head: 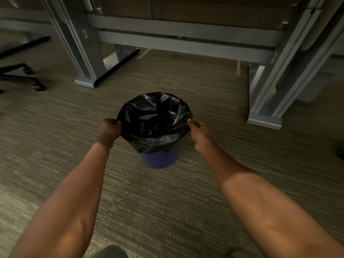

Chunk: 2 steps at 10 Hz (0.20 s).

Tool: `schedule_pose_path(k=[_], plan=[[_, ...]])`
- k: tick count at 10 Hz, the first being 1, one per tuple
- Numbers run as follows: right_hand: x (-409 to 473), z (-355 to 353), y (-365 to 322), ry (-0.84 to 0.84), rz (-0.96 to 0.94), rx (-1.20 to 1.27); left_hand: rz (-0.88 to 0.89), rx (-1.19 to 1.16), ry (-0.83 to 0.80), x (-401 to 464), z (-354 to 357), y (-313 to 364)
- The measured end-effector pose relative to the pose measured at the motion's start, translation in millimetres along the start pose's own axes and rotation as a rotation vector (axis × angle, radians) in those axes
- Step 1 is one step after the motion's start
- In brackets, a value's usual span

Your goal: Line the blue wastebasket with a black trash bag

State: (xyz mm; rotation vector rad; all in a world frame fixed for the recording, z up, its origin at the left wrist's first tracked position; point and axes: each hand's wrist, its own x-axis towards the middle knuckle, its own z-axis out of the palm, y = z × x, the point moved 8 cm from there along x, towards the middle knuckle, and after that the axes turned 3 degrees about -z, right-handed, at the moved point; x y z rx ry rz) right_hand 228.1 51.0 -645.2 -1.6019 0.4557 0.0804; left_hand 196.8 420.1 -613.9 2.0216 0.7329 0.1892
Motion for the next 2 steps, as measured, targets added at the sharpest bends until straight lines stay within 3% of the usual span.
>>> schedule_pose_path(k=[1,2], plan=[[-2.8,-3.0,-6.1,-0.033,-0.024,-0.113,0.014,0.078,-0.028,-8.2,0.2,4.1],[-7.7,-22.0,-16.5,0.048,-0.073,-0.229,0.017,0.123,0.046,-21.8,-8.1,9.6]])
